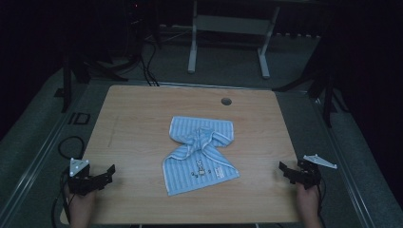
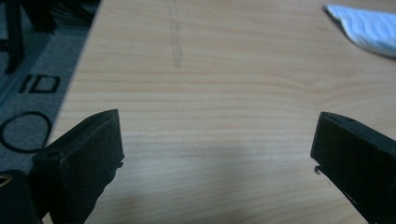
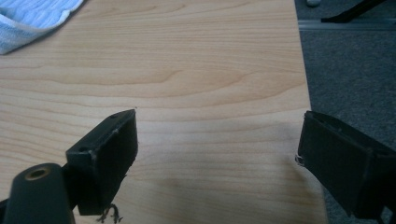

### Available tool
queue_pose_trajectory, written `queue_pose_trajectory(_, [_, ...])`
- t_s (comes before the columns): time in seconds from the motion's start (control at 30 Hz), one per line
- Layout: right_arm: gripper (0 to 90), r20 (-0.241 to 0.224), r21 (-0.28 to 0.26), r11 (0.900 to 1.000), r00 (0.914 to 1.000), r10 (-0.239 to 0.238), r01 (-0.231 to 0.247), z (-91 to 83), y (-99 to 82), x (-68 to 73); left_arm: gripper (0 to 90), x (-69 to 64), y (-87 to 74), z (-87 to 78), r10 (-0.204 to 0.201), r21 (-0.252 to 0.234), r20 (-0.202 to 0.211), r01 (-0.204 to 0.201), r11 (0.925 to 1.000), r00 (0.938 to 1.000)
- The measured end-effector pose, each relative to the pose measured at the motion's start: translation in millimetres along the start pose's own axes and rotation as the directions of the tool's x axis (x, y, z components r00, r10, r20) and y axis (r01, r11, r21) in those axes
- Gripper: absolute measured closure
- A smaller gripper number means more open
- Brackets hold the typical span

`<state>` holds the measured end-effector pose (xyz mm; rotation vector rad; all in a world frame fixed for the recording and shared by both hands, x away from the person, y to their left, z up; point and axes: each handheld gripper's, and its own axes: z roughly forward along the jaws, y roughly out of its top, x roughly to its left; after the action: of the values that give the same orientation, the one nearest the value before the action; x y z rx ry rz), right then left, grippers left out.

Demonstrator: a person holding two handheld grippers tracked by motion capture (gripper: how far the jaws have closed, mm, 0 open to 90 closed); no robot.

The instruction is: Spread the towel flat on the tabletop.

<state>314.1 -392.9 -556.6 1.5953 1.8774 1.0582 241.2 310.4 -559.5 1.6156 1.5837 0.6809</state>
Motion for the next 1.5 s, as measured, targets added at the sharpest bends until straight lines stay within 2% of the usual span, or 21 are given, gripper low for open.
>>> queue_pose_trajectory(0.1, [11.7, -0.001, 0.003, 1.0000, 1.0000, -0.002, 0.002, -0.1, 0.1, 0.4, 2.3, -1.1, 0.1, 2.0, 0.014, 0.033, 0.006, -0.014, 0.9994, 0.9999])
queue_pose_trajectory(0.17, [11.7, -0.010, 0.011, 0.9997, 0.9997, -0.023, 0.023, 0.3, 0.0, 1.7, 2.3, -4.1, 2.9, 1.0, 0.034, 0.059, 0.011, -0.034, 0.9977, 0.9994])
queue_pose_trajectory(0.23, [11.8, -0.063, 0.038, 0.9990, 0.9978, -0.021, 0.023, 0.6, 0.7, 2.6, 2.3, -5.2, 5.9, -0.2, 0.050, 0.081, 0.005, -0.051, 0.9954, 0.9987])
queue_pose_trajectory(0.37, [13.0, -0.065, 0.073, 0.9959, 0.9967, -0.049, 0.054, -0.2, 0.9, 7.1, 2.3, -4.7, 7.7, 0.3, 0.060, 0.116, 0.026, -0.063, 0.9912, 0.9979])
queue_pose_trajectory(0.43, [13.6, -0.075, 0.117, 0.9899, 0.9946, -0.072, 0.080, -1.9, 3.0, 13.3, 2.3, -3.7, 8.6, 1.6, 0.078, 0.161, 0.055, -0.086, 0.9832, 0.9954])
queue_pose_trajectory(0.5, [14.0, -0.098, 0.136, 0.9856, 0.9913, -0.088, 0.101, -3.4, 6.5, 17.8, 2.3, -3.6, 9.8, 3.5, 0.100, 0.201, 0.067, -0.111, 0.9733, 0.9928])
queue_pose_trajectory(0.57, [14.0, -0.114, 0.153, 0.9798, 0.9872, -0.112, 0.129, -4.7, 10.2, 23.2, 2.3, -3.7, 11.2, 4.9, 0.099, 0.238, 0.076, -0.114, 0.9645, 0.9922])
queue_pose_trajectory(0.6, [13.9, -0.134, 0.169, 0.9756, 0.9840, -0.118, 0.140, -4.6, 12.0, 26.0, 2.3, -5.3, 12.6, 5.9, 0.101, 0.282, 0.078, -0.119, 0.9521, 0.9918])
queue_pose_trajectory(0.63, [13.9, -0.134, 0.169, 0.9756, 0.9840, -0.118, 0.140, -4.6, 12.0, 26.0, 2.3, -5.3, 12.6, 5.9, 0.101, 0.282, 0.078, -0.119, 0.9521, 0.9918])
queue_pose_trajectory(0.67, [12.8, -0.148, 0.246, 0.9569, 0.9817, -0.120, 0.154, -1.8, 16.4, 35.9, 2.3, -7.9, 13.7, 6.4, 0.115, 0.311, 0.086, -0.137, 0.9405, 0.9896])
queue_pose_trajectory(0.7, [12.6, -0.164, 0.258, 0.9525, 0.9789, -0.123, 0.162, -0.8, 17.2, 38.5, 2.3, -9.9, 15.0, 6.8, 0.107, 0.338, 0.101, -0.136, 0.9313, 0.9890])
queue_pose_trajectory(0.73, [11.3, -0.204, 0.273, 0.9454, 0.9711, -0.123, 0.178, 0.7, 17.8, 43.0, 2.3, -11.7, 15.6, 6.7, 0.106, 0.343, 0.114, -0.140, 0.9291, 0.9877])
queue_pose_trajectory(0.83, [11.1, -0.242, 0.292, 0.9320, 0.9594, -0.144, 0.214, 4.9, 18.7, 55.0, 2.3, -22.3, 19.0, 8.5, 0.124, 0.370, 0.125, -0.162, 0.9146, 0.9844])
queue_pose_trajectory(0.93, [13.2, -0.252, 0.286, 0.9254, 0.9514, -0.178, 0.249, 8.5, 21.0, 64.2, 2.3, -33.4, 21.6, 11.4, 0.144, 0.386, 0.144, -0.190, 0.9027, 0.9790])
queue_pose_trajectory(1.0, [16.5, -0.256, 0.268, 0.9264, 0.9466, -0.195, 0.264, 9.5, 23.9, 69.2, 2.3, -41.0, 23.4, 13.7, 0.172, 0.392, 0.170, -0.226, 0.8919, 0.9704])
queue_pose_trajectory(1.03, [17.4, -0.261, 0.267, 0.9250, 0.9442, -0.200, 0.270, 10.2, 25.3, 70.8, 2.3, -46.2, 24.6, 14.9, 0.181, 0.389, 0.179, -0.239, 0.8896, 0.9670])
queue_pose_trajectory(1.07, [20.6, -0.264, 0.271, 0.9207, 0.9414, -0.209, 0.281, 11.3, 27.7, 73.8, 4.1, -49.3, 25.2, 15.8, 0.182, 0.385, 0.184, -0.241, 0.8907, 0.9660])
queue_pose_trajectory(1.17, [22.3, -0.285, 0.267, 0.9156, 0.9321, -0.223, 0.301, 14.1, 32.8, 79.8, 5.1, -63.2, 29.4, 20.2, 0.212, 0.385, 0.209, -0.280, 0.8796, 0.9547])
queue_pose_trajectory(1.23, [23.7, -0.290, 0.268, 0.9090, 0.9266, -0.240, 0.319, 16.6, 35.8, 84.6, 5.1, -71.5, 32.5, 22.3, 0.221, 0.372, 0.224, -0.293, 0.8806, 0.9491])
queue_pose_trajectory(1.43, [24.6, -0.308, 0.283, 0.8897, 0.9125, -0.270, 0.358, 25.5, 43.2, 97.4, 5.1, -92.3, 43.0, 30.2, 0.264, 0.377, 0.267, -0.353, 0.8565, 0.9266])
queue_pose_trajectory(1.5, [24.5, -0.319, 0.290, 0.8854, 0.9088, -0.269, 0.364, 27.0, 44.6, 99.7, 5.1, -95.2, 44.7, 31.6, 0.267, 0.380, 0.269, -0.357, 0.8535, 0.9252])
